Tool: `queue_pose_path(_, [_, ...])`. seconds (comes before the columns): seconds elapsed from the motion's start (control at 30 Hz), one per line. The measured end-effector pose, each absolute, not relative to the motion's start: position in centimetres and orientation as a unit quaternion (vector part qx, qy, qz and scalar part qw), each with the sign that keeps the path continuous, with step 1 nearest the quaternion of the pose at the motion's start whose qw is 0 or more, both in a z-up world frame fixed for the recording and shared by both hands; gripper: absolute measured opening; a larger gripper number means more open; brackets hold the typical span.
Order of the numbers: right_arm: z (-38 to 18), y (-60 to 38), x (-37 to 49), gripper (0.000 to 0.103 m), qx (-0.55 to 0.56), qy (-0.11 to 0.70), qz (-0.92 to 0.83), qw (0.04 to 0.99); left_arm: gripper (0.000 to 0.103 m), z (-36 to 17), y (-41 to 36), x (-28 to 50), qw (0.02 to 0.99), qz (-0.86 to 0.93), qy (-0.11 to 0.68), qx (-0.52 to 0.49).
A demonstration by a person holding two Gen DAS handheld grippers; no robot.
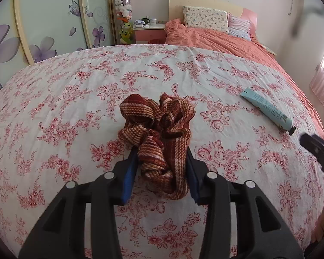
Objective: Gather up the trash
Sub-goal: 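Move the open left gripper onto the brown plaid scrunchie while the right approaches the blue tube, then grasp the plaid scrunchie with the left gripper while the right grasps the blue tube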
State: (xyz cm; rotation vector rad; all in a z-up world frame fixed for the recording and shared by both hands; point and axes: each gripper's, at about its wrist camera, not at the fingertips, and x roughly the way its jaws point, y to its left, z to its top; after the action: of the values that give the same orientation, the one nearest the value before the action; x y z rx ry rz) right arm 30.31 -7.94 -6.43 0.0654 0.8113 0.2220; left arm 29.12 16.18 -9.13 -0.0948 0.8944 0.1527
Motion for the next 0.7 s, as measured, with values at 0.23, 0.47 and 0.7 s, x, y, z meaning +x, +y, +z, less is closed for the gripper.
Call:
queue_pose_path(0.23, [-7.0,-4.6,33.6,0.052,-0.029,0.409,0.114,0.905,0.042,-9.3,16.1,29.2,0.897,0.073,0.433,-0.043])
queue_pose_path(0.47, [-7.3,-5.3,32.7,0.028,-0.031,0.418,0.114,0.901,0.043,-9.3,16.2,29.2,0.898,0.069,0.432,-0.049])
queue_pose_path(0.7, [-7.4,-9.2,27.6,0.027,0.010,0.427,0.101,0.898,0.043,-9.2,16.4,29.1,0.898,0.067,0.431,-0.054])
